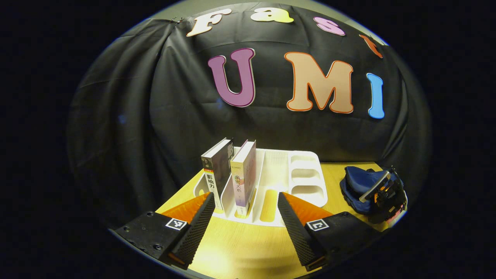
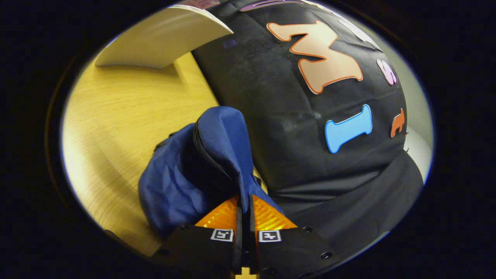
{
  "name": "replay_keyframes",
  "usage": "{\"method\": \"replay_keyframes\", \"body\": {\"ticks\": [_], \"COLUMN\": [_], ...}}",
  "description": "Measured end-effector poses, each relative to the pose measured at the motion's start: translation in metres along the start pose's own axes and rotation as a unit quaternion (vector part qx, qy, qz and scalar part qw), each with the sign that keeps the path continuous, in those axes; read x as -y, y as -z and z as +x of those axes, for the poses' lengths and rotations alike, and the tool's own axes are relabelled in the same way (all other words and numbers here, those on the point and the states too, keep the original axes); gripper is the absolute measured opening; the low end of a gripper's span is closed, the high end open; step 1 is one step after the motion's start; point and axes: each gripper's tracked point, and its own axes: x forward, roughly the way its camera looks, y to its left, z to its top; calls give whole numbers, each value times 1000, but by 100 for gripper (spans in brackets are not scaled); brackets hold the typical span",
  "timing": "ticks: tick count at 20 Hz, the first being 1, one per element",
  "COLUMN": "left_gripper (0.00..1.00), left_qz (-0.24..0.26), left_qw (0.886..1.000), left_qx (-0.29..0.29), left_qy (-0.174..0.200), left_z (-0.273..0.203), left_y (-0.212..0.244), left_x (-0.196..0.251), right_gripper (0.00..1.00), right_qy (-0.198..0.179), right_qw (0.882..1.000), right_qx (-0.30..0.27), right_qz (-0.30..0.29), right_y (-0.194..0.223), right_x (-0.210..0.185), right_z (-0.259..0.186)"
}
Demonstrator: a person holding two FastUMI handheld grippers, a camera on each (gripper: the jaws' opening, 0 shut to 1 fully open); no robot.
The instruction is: Open the schoolbag, grab two books from the bookshelf and put them into the schoolbag.
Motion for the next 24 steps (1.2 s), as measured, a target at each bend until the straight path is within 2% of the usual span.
{"method": "replay_keyframes", "body": {"ticks": [1,2,3,5,6,9,15,24], "left_gripper": [96,96,96,96,96,96,96,95], "left_qz": [-1,-2,-3,-6,-8,-17,-19,-6], "left_qw": [1000,1000,1000,1000,1000,1000,1000,999], "left_qx": [-1,-2,-3,-6,-8,-8,-11,-43], "left_qy": [0,-1,-1,-4,-6,-13,-21,20], "left_z": [1,1,2,5,7,13,28,68], "left_y": [1,2,2,4,4,1,-7,-34], "left_x": [0,0,-1,-3,-4,-9,-22,-19], "right_gripper": [9,14,2,6,2,5,4,4], "right_qy": [-4,0,1,3,9,25,42,59], "right_qw": [1000,1000,1000,1000,1000,999,998,992], "right_qx": [-2,0,0,1,3,4,-1,-21], "right_qz": [1,0,3,14,16,26,56,109], "right_y": [-2,1,-1,-2,-3,-3,-2,1], "right_x": [-2,2,4,13,18,39,77,123], "right_z": [-1,-3,-3,-5,-5,-8,-20,-43]}}
